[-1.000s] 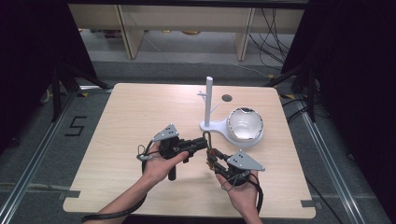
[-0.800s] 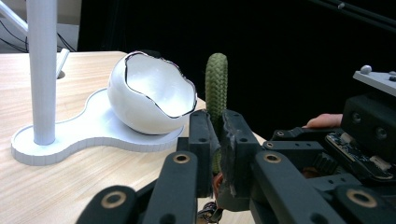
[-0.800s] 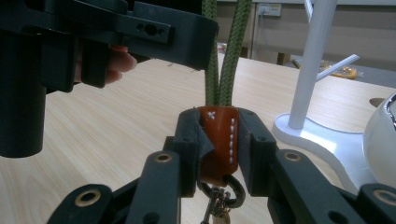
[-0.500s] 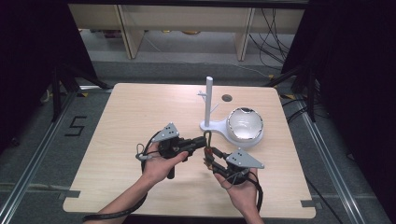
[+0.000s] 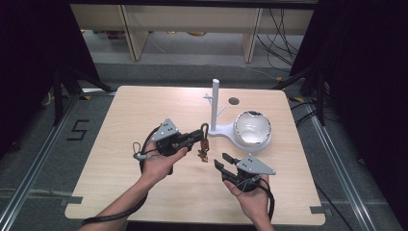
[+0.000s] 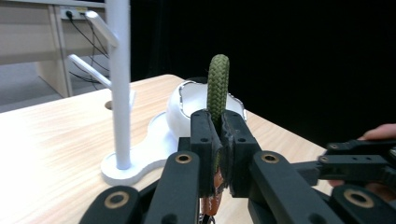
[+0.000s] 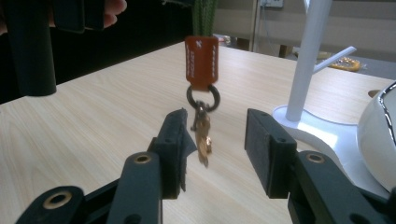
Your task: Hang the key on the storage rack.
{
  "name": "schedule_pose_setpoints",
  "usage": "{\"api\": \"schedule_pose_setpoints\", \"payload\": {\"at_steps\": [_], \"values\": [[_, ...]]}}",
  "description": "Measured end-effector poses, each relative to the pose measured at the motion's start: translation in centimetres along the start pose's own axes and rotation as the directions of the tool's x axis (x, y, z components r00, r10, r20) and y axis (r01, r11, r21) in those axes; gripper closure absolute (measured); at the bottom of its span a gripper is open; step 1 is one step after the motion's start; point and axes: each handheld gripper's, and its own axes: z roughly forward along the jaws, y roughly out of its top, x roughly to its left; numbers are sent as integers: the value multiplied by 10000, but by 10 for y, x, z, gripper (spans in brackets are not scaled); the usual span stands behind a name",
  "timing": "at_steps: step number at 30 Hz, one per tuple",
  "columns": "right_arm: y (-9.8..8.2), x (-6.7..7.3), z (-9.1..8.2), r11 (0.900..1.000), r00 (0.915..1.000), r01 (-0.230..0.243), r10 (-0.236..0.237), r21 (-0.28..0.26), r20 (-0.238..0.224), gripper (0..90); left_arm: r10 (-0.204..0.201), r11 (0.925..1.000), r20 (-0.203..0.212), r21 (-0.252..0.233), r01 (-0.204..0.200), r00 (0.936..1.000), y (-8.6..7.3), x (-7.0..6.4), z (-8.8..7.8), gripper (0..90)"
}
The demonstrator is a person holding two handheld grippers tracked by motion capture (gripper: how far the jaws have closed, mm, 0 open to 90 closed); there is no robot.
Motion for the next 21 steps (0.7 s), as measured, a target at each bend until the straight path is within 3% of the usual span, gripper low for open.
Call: {"api": "schedule_pose_setpoints", "payload": {"at_steps": [2,3,14,15,16,20,21], "values": [[-1,-1,-2,10000,9999,-14,13,74,112,595,51,10000,-121,-6,-51,9999,1,2,-1,839],[-1,0,-6,9994,9993,-289,284,203,234,593,140,9999,-280,-26,-141,9995,3,4,-1,839],[-7,-6,-15,9998,9990,-132,124,170,420,584,256,9995,-1033,-150,-273,9943,10,17,1,839],[-9,-7,-16,9995,9992,-307,305,106,249,582,239,9995,-1107,-173,-260,9936,11,18,2,839],[-10,-6,-19,9981,9975,-555,543,263,451,581,267,9995,-1259,-141,-287,9917,13,21,2,839],[-13,-8,-21,9986,9983,-508,503,163,301,579,248,9995,-1443,-134,-271,9892,14,24,4,839],[-13,-9,-23,9982,9977,-515,501,290,464,579,254,9995,-1466,-145,-278,9889,15,25,5,839]]}}
